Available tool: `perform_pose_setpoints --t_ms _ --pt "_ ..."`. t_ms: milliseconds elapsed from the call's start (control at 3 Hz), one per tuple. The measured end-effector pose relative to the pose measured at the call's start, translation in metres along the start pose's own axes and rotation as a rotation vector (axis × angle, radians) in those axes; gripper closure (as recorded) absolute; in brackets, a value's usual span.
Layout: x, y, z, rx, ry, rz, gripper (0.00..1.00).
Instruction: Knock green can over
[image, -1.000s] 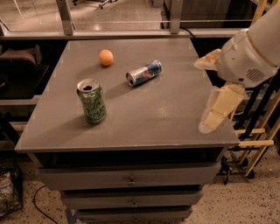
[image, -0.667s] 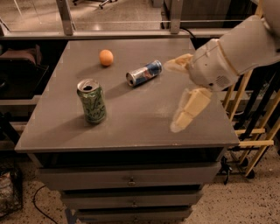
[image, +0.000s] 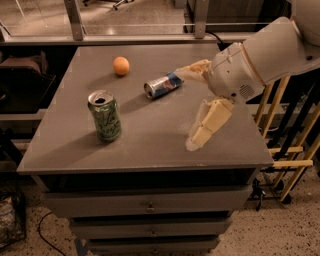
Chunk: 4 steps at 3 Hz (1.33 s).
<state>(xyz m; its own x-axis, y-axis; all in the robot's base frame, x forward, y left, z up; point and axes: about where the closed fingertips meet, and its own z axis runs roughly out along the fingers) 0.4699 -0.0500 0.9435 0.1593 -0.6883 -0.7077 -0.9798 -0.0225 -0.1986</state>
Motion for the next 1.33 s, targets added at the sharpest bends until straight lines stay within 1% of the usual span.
perform_pose_setpoints --t_ms 333,667,1000,1333 --pt "0.000 -0.003 0.022 0.010 -0.082 -0.008 0.00" --pt "-0.008 -0.013 0.060 -0.007 -0.220 -0.050 0.00" --pt "-0.012 -0.019 0.086 -0.017 -0.321 -0.078 0.00" --pt "-0.018 -0.028 0.112 -0.027 -0.369 -0.101 0.00"
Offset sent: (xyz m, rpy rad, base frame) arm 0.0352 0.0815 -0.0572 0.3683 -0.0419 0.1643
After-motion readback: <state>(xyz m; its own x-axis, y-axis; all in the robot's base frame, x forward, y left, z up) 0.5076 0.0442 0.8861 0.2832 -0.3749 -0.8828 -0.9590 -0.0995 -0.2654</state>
